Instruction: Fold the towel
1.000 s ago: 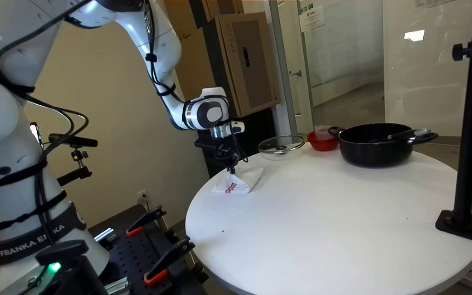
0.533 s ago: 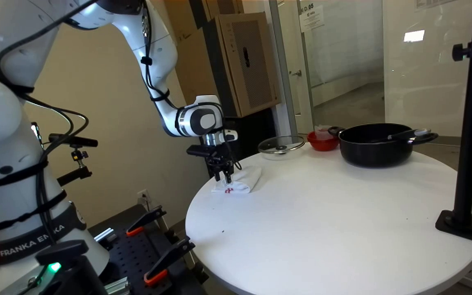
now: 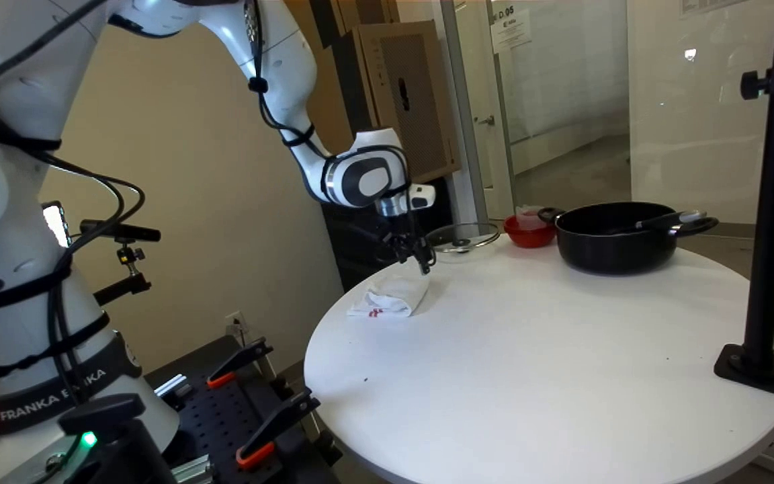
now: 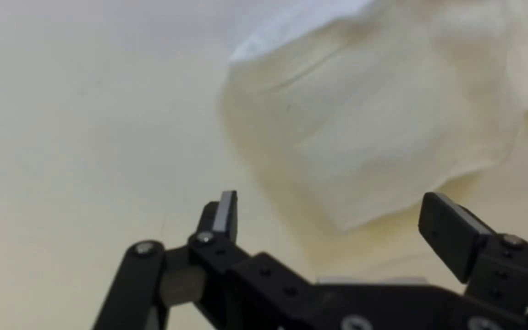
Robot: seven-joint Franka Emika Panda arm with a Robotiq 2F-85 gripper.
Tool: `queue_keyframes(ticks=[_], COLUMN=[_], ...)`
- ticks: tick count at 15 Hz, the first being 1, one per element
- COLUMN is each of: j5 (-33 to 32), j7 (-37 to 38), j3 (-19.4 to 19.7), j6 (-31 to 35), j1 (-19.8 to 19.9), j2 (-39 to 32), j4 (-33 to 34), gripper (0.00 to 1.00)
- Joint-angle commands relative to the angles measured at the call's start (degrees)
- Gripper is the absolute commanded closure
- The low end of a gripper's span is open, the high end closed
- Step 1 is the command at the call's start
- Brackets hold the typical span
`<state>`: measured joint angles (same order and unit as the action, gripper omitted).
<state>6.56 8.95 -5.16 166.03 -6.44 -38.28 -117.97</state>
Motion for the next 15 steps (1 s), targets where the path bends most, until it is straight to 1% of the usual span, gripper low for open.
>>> queue_keyframes(ticks=[1,2,3,4,6,7,8,15], j5=[3.9,4.4,4.6,3.4,1.1,2.5,2.3,2.4], j7=[2.5,3.8,6.3,9.6,14.3,9.0,9.6,9.4], j3=[1.0,2.3,4.4,8.2,13.7,9.1,10.0,9.5], j6=[-0.9,-0.5,-0.6,-0.6,-2.5,-0.5,-0.7,-0.7], j1=[3.7,3.8,2.8,0.5,-3.0,1.2,0.6,0.9], j2=[1.3,1.4,1.6,1.5,1.4,1.3,1.4,0.9], j4=[5.0,6.5,7.8,9.1,11.7,9.6,10.1,9.9], gripper=[0.00,0.00,0.00,0.00,0.00,0.00,0.00,0.00])
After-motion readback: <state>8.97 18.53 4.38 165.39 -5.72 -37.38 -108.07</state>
